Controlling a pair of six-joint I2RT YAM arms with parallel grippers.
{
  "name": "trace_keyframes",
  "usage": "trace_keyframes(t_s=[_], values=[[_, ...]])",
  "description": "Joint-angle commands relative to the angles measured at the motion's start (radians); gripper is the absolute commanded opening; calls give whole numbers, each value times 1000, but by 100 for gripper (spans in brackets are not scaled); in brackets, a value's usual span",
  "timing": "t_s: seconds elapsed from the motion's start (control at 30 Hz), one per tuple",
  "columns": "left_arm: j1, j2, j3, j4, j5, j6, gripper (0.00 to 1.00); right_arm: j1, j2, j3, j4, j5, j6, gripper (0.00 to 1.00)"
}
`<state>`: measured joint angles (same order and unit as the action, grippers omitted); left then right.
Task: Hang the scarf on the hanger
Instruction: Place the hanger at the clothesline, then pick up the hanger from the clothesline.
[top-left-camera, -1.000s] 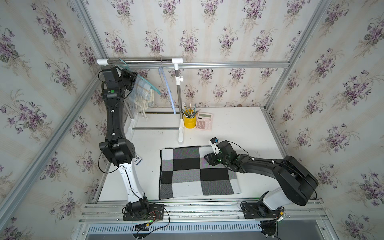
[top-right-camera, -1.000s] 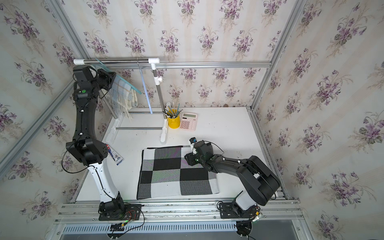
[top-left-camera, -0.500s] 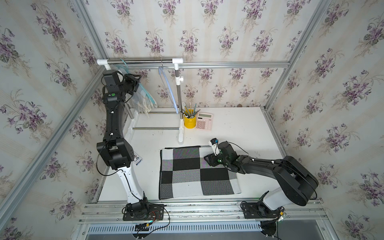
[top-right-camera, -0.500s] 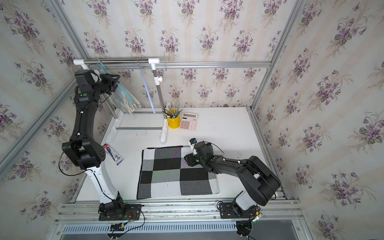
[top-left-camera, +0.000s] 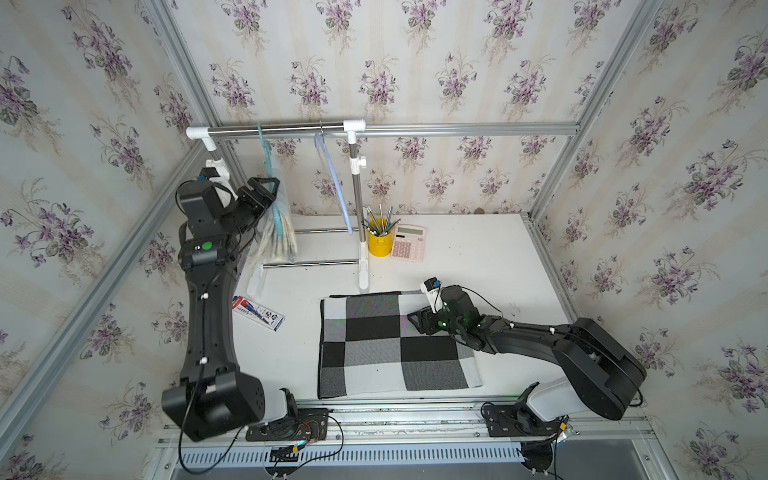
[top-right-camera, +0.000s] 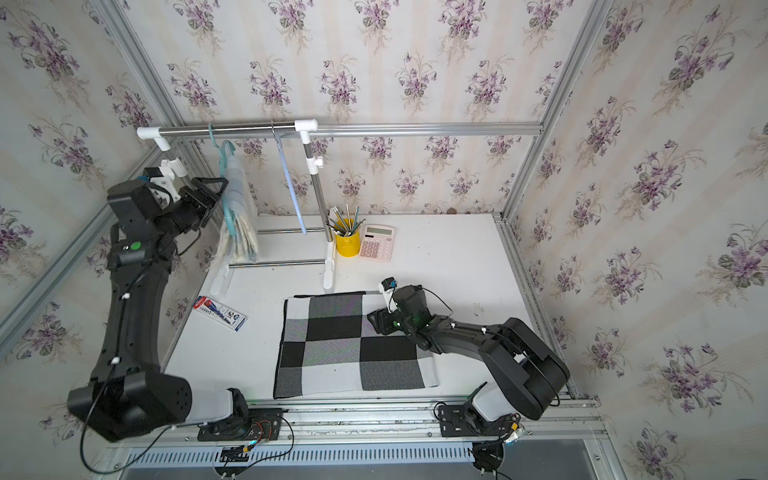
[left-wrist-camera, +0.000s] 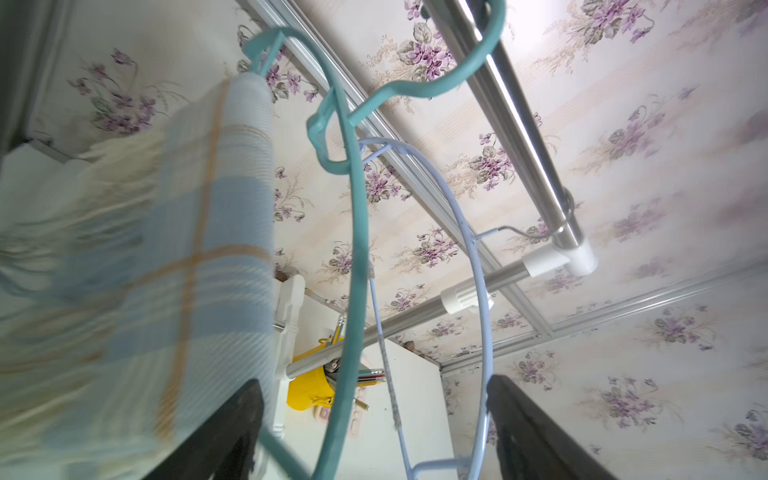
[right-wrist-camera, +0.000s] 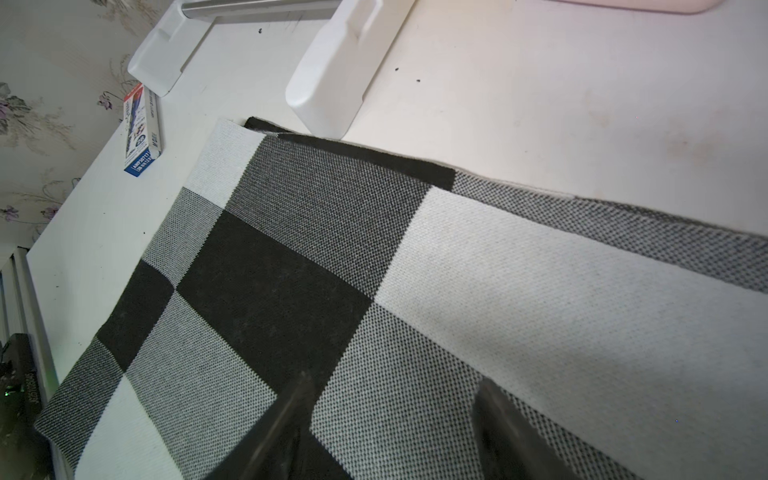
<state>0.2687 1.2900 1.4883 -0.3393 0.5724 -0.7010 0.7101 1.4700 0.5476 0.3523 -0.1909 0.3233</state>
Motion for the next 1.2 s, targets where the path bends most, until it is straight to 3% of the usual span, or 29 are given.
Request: trace_keyframes(t_s=[0.0,0.07,0.2,0.33,0.47,0.63,0.7,0.8,1.0,1.17], values=[[3,-96,-83,-67,-113,125,87,-1,-35,0,48,-12,13,65],[7,-121,-99,-49,-120,145,89,-1,-57,2,46,0,9,66],[15,-71,24,-201,-48,188,88,-1,-88,-4,40,-4,7,66],[14,-102,38,-149,59,180,85,0,-131,15,37,-17,-7,65],[-49,-103,110,-177,97,164,81,0,-162,35,38,-9,-21,65],[-337,-34,236,-273,-108,241,81,0,-165,14,36,12,-28,65],[-472,60,338,-333,-261,301,81,-1,-175,6,39,10,-24,65],[-589,250,539,-482,-431,375,82,0,-193,-8,40,16,-24,65],[-635,571,892,-777,-745,434,81,0,-224,-38,38,17,-21,66],[-636,591,889,-794,-841,442,77,-1,-243,-61,37,18,-19,66]])
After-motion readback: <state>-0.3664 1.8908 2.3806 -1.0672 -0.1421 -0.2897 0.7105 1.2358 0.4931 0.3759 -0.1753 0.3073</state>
